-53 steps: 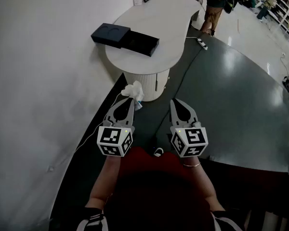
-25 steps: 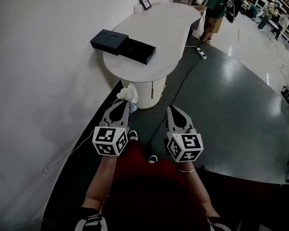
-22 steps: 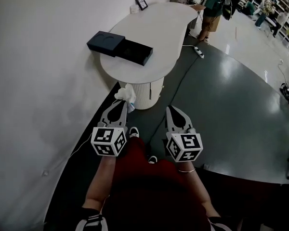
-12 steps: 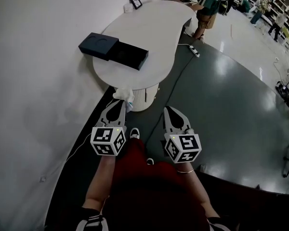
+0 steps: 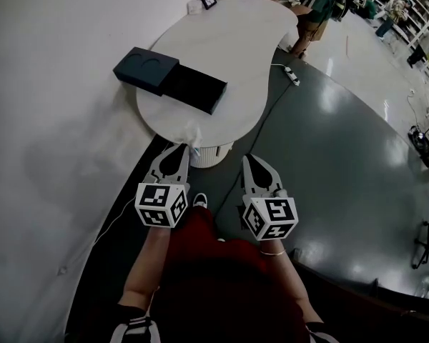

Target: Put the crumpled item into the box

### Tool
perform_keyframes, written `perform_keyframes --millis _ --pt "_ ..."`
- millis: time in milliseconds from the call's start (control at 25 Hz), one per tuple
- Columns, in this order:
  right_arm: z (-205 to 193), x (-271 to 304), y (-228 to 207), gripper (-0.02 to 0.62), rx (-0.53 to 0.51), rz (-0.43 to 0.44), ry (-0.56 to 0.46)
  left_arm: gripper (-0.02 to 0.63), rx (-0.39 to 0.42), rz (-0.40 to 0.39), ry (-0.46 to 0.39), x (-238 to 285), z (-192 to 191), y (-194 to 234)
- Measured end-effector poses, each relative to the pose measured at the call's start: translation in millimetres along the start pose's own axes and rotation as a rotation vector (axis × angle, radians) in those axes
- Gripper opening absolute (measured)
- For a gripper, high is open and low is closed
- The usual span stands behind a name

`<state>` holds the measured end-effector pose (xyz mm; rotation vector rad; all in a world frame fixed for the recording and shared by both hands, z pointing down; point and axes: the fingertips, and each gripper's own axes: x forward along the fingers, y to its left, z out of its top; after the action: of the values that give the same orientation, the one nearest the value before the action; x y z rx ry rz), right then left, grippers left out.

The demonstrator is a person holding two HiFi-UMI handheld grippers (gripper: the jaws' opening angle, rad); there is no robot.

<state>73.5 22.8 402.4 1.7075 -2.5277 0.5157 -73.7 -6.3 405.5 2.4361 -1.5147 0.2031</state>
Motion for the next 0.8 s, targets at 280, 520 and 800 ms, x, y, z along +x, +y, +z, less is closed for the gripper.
perform_keyframes --millis 280,520,800 --pt "10 51 0 0.015 0.006 -0.012 0.017 0.025 0.003 -0.025 0.014 37 15 32" --pt "14 91 -1 0.015 0.014 -0.029 0.030 0.025 -0.007 -0.041 0.031 66 22 60" --pt "19 125 -7 0.015 0.018 -0.074 0.043 0.024 0.002 -0.089 0.051 101 29 79"
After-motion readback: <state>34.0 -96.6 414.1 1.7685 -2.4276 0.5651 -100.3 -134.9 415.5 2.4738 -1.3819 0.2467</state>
